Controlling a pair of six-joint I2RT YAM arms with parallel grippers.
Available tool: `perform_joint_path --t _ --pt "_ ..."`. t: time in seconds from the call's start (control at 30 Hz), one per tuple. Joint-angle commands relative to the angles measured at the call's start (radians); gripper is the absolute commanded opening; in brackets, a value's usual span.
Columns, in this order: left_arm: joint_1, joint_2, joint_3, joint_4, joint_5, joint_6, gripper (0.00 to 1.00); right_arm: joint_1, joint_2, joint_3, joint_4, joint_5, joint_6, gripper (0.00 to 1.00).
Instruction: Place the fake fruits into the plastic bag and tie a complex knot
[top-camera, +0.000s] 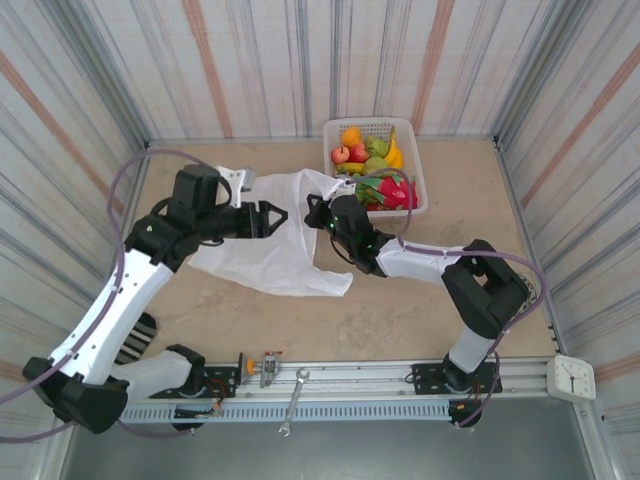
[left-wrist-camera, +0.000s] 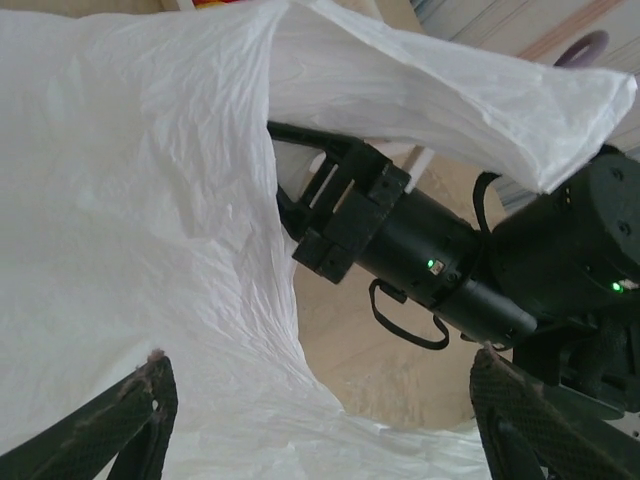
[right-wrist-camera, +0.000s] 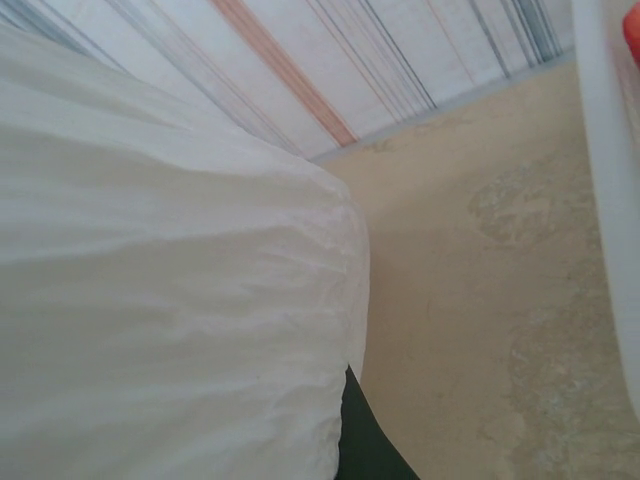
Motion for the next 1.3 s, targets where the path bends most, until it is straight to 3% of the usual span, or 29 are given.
perform_joint_path --t 0.0,0.23,0.37,0.57,0.9,1.27 --pt "-0.065 -0.009 -0.089 0.112 -0.163 -0.09 0.79 0.01 -0.05 0.015 -0.037 0.032 0.01 0.0" --pt "-0.155 0.048 -0.188 0.184 -0.22 -0.123 0.8 0.013 -0.066 0.011 -0.049 0.042 0.013 0.0" --pt "-0.175 0.092 -0.234 0.249 -0.165 -0.134 0.84 0.015 -0.067 0.013 -0.055 0.045 0.018 0.0" --pt "-0.212 0.122 -0.301 0.333 -0.195 -0.163 0.86 0.015 -0.068 0.017 -0.062 0.043 0.027 0.0" --pt "-0.213 0.219 -0.272 0.396 -0.373 -0.121 0.85 0.018 -0.086 0.007 -0.076 0.051 0.043 0.0" --pt "-0.221 0.278 -0.2 0.348 -0.583 -0.032 0.7 0.019 -0.101 -0.009 -0.108 0.042 0.049 0.0"
